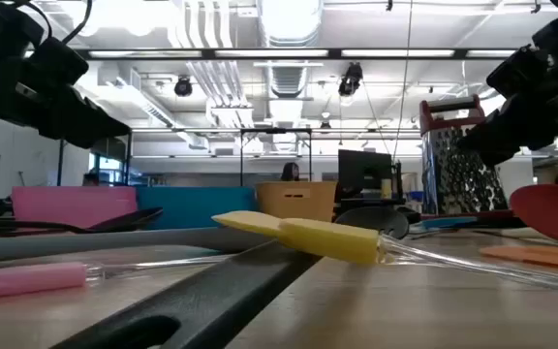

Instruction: Pick & Place Kitchen Items

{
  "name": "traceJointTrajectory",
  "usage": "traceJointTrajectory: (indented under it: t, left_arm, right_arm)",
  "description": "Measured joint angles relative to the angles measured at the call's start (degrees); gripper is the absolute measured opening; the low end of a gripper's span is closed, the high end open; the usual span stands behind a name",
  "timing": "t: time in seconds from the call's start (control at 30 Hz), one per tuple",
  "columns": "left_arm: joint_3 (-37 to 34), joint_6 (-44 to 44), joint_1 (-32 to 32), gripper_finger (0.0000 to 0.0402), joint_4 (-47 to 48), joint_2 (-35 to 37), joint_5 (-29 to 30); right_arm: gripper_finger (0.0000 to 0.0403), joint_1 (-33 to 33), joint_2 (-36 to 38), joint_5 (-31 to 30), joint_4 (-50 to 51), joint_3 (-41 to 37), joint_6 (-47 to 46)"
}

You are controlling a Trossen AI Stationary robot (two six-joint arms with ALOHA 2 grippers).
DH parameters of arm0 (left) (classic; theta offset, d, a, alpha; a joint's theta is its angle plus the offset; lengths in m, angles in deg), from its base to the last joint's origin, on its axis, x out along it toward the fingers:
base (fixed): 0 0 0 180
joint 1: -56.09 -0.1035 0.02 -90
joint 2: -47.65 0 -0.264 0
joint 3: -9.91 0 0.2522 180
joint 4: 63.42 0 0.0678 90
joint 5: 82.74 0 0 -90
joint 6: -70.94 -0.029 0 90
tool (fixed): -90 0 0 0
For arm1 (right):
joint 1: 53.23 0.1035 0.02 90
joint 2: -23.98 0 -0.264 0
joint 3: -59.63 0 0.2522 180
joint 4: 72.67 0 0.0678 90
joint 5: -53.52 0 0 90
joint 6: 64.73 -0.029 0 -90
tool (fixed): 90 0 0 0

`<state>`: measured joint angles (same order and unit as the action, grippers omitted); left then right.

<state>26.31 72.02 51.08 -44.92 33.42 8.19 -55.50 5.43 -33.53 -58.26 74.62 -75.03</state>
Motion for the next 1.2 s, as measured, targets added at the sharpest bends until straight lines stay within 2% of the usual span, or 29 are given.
traceJointTrajectory:
  t: [0.77,0.9,1.03,1.2]
  left_arm:
    - [0.0,0.0,0.0,0.0023,0.0,0.0,0.0]
    - [0.0,0.0,0.0,0.0023,0.0,0.0,0.0]
    - [0.0,0.0,0.0,0.0023,0.0,0.0,0.0]
    - [0.0,0.0,0.0,0.0023,0.0,0.0,0.0]
  right_arm:
    - [0.0008,0.0,0.0,-0.1,0.0,0.0,0.1]
    - [0.0008,-0.2,-0.1,-4.8,-1.9,0.0,5.0]
    - [0.0008,-0.2,0.0,-4.9,-3.3,0.0,9.8]
    - [0.0008,-0.1,0.0,-4.9,-3.7,0.0,8.4]
